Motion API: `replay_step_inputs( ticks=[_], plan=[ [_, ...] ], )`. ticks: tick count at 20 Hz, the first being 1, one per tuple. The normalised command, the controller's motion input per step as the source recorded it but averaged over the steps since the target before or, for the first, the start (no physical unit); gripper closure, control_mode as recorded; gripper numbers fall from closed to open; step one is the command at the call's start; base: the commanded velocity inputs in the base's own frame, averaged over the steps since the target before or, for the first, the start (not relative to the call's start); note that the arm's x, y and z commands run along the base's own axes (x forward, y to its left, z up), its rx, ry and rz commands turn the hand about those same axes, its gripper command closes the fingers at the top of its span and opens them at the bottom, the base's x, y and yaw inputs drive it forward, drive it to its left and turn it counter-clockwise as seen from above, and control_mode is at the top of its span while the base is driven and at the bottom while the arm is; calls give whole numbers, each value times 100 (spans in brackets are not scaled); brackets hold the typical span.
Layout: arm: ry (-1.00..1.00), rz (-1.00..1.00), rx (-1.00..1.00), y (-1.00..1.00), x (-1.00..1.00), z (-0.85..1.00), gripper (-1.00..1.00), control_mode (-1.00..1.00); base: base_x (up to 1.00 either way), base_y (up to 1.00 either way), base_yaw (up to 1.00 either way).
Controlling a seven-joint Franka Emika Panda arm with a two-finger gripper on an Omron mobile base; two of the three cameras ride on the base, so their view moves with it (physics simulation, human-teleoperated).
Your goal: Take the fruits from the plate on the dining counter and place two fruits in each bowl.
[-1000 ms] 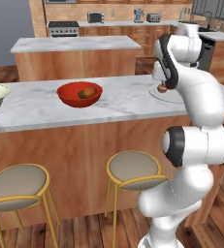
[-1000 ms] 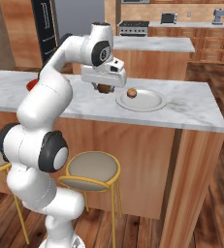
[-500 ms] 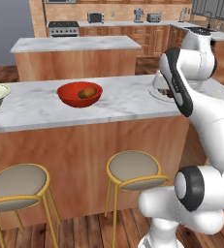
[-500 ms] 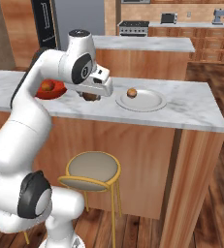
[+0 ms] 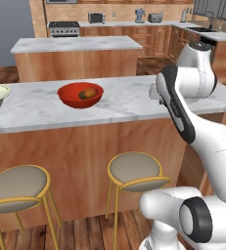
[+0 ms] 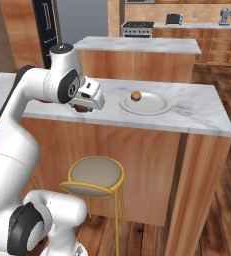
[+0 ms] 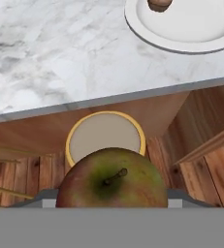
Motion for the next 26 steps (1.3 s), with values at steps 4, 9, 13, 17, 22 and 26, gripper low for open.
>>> replay_step_inputs(
  ticks=[4,9,13,17,22,26],
  plan=[
    [0,0,0,25,0,0,100,-100,0,0,0],
    [0,3,0,10,1,0,100,100,-3,8,3],
    [0,0,0,0,0,0,100,100,-49,86,4],
    [0,0,0,0,0,0,100,100,-52,100,1],
    [0,0,0,0,0,0,100,100,-11,100,0],
    [0,0,0,0,0,0,100,100,0,100,0]
  ],
)
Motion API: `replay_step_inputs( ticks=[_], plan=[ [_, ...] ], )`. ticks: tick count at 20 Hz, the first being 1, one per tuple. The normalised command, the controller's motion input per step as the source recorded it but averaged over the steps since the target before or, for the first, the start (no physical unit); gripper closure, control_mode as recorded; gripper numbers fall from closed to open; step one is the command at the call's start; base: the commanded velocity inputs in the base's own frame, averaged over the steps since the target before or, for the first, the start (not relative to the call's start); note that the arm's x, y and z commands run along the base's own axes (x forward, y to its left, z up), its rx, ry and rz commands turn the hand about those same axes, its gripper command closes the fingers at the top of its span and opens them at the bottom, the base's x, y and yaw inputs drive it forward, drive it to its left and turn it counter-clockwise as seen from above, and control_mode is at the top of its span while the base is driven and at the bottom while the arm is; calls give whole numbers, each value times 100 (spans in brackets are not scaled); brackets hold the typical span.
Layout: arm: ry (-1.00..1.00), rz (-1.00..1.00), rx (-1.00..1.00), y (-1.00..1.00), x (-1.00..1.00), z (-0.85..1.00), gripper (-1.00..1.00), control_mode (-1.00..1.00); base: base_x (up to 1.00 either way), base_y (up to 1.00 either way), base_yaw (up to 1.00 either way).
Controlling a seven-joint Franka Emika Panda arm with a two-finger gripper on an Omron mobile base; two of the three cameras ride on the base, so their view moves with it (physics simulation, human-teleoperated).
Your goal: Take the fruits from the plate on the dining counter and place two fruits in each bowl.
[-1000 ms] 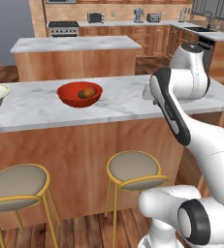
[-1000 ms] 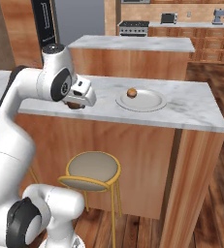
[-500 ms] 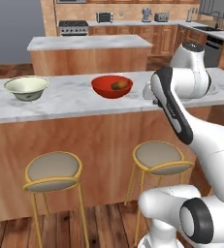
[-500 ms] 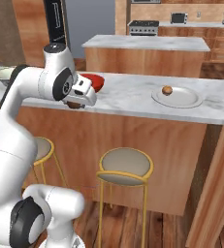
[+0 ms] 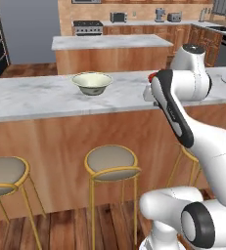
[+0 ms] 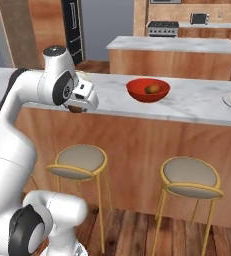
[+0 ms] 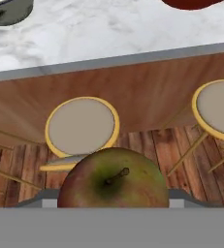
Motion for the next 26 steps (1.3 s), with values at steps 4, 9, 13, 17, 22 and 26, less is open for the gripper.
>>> replay_step_inputs(
  ticks=[4,9,13,17,22,26],
  plan=[
    [0,0,0,0,0,0,100,100,7,97,-3],
    [0,0,0,0,0,0,100,100,39,44,-1],
    [0,0,0,0,0,0,100,100,56,31,-4],
    [0,0,0,0,0,0,100,100,50,21,-4],
    [0,0,0,0,0,0,100,100,46,5,-6],
    [0,0,0,0,0,0,100,100,55,2,-5]
  ],
)
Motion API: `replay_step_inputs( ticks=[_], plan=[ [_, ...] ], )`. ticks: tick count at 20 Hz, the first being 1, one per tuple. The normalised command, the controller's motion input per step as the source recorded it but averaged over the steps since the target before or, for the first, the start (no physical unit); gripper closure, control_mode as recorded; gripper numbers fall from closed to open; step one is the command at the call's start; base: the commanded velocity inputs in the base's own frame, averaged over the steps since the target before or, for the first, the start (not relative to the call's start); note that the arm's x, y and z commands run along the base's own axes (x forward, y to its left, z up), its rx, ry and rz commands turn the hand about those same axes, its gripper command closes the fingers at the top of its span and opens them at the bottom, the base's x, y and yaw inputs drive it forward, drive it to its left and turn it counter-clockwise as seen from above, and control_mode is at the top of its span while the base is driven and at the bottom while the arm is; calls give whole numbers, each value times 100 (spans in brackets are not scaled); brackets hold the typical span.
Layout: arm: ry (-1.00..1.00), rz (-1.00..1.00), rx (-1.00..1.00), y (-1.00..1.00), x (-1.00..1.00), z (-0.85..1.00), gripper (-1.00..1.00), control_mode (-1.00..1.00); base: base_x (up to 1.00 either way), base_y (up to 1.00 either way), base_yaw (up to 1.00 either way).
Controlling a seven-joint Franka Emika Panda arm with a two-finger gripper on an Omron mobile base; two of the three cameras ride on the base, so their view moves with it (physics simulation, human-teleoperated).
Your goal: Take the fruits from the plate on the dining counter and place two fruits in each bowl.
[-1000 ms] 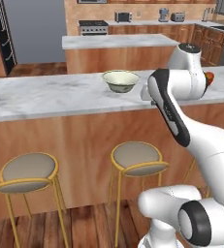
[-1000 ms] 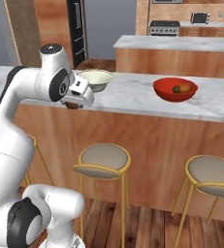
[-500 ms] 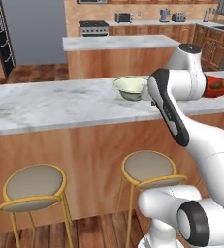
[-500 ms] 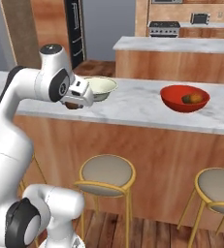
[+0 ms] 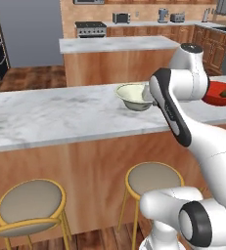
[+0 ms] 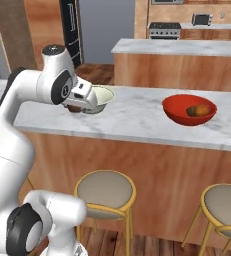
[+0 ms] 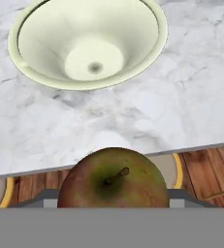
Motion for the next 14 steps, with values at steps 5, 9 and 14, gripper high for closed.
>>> replay_step_inputs(
  ticks=[5,9,14],
  plan=[
    [0,0,0,0,0,0,100,100,80,5,-1],
    [0,0,0,15,75,8,100,-100,25,3,0],
    [4,0,0,12,100,13,100,-100,0,0,0]
  ],
)
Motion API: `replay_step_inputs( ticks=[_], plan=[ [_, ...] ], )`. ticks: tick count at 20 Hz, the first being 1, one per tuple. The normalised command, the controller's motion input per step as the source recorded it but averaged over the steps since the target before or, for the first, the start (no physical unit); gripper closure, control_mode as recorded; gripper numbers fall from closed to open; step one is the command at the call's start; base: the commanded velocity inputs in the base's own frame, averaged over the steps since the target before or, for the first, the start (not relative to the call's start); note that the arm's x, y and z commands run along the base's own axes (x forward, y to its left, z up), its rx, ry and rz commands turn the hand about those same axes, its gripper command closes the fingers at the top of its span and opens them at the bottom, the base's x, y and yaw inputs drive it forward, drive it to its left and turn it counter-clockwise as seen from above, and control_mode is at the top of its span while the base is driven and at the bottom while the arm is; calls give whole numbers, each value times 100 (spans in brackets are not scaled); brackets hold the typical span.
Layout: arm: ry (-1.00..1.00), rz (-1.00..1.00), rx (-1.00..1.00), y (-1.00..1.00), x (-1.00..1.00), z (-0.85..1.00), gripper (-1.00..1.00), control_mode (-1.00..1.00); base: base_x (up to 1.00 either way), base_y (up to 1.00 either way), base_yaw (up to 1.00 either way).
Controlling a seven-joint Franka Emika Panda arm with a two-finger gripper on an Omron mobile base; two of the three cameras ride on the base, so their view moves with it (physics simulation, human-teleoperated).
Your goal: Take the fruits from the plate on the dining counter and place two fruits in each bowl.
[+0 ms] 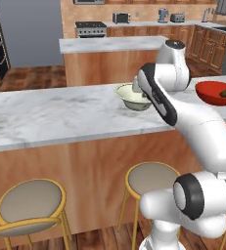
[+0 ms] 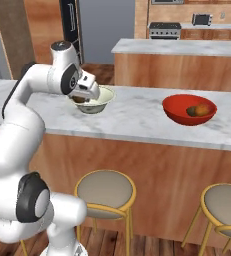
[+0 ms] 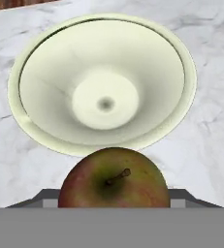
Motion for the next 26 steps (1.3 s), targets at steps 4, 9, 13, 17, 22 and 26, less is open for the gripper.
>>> replay_step_inputs(
  ticks=[4,9,13,17,22,26],
  plan=[
    [15,0,0,6,76,47,100,-100,0,0,0],
    [23,0,0,2,69,-1,100,-100,0,0,0],
    [3,1,0,3,22,-54,100,-100,0,0,0],
    [0,0,0,0,4,-68,100,-100,0,0,0],
    [0,0,0,0,0,-52,100,-100,0,0,0],
    [0,0,0,0,0,-23,100,-100,0,0,0]
  ],
)
